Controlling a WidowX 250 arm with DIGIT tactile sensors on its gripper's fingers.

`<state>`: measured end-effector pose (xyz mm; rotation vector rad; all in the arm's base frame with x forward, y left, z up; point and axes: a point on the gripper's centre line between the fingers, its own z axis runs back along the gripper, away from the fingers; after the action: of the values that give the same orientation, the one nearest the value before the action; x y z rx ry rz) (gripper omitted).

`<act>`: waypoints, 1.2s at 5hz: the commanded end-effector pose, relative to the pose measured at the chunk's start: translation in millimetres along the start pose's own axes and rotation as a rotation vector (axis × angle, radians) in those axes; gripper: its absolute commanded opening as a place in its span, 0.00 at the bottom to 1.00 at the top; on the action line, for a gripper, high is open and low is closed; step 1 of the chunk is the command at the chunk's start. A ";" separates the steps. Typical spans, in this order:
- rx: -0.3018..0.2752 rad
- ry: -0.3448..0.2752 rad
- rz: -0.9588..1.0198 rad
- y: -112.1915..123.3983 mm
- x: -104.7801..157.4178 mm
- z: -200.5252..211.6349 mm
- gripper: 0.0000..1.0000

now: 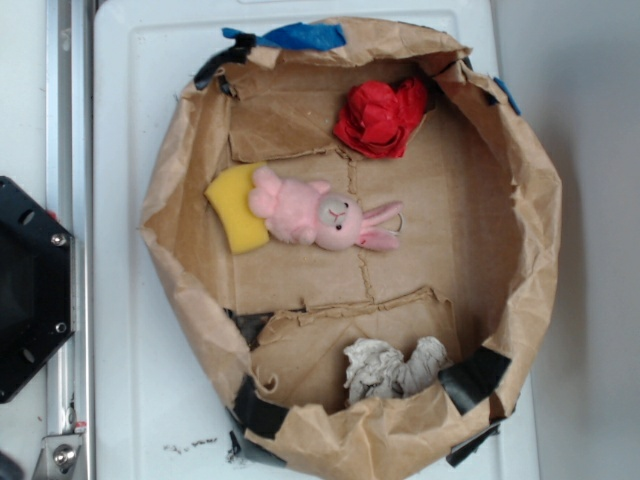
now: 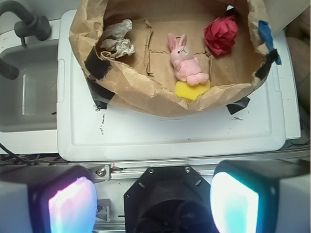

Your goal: Grab the green sponge.

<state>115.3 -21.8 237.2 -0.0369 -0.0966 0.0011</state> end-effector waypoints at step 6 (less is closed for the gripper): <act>0.049 -0.015 0.015 23.7 85.6 -69.1 1.00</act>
<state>203.8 -5.1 166.2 0.0110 -0.0725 -0.0009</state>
